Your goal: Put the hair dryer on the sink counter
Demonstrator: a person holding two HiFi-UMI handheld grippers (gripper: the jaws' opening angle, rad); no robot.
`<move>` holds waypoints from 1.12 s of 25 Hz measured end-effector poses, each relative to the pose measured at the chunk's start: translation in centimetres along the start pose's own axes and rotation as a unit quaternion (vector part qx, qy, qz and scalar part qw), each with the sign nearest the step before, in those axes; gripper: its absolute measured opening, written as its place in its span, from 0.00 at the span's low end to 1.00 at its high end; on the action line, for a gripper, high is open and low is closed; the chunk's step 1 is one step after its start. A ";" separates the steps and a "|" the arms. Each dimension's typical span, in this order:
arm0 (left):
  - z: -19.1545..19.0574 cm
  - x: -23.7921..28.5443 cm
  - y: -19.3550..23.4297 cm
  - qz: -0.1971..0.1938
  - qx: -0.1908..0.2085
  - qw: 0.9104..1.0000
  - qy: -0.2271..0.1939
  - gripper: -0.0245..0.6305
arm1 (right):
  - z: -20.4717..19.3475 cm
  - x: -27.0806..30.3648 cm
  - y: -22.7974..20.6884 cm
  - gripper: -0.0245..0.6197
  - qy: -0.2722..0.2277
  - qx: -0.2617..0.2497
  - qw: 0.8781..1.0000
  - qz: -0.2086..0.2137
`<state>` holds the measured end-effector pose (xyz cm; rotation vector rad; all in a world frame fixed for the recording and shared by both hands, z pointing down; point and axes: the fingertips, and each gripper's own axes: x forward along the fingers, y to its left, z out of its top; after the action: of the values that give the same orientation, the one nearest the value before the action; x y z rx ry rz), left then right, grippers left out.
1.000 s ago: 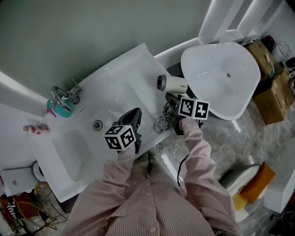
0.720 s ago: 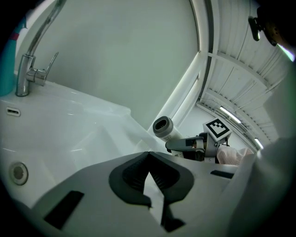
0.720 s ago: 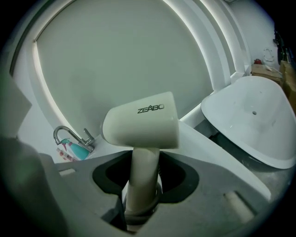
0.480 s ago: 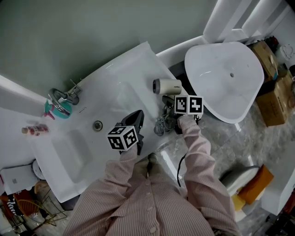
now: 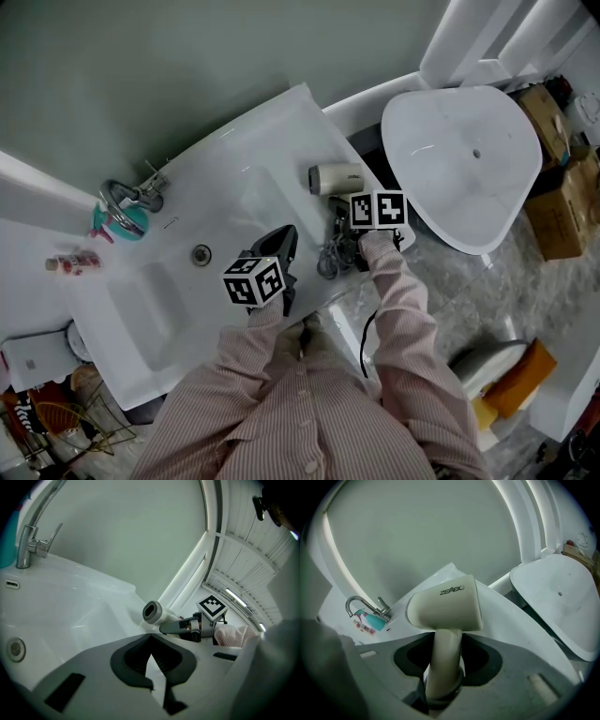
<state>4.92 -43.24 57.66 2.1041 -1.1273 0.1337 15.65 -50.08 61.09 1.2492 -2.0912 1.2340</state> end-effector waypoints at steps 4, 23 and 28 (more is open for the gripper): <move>-0.1 0.0 0.1 0.002 -0.002 1.000 0.000 0.03 | -0.1 0.5 -0.3 0.28 0.004 -0.007 1.000 -0.016; 0.0 -0.2 0.1 0.004 -0.006 1.000 -0.002 0.04 | -0.1 0.8 -1.0 0.30 0.010 -0.009 0.999 -0.047; 0.0 -0.3 -0.5 -0.002 -0.001 1.000 -0.005 0.04 | -0.1 0.1 -1.3 0.33 0.003 -0.018 0.997 -0.071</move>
<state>5.13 -42.89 57.23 2.1073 -1.1285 0.1217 16.71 -50.31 61.87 1.3516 -1.9739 1.1303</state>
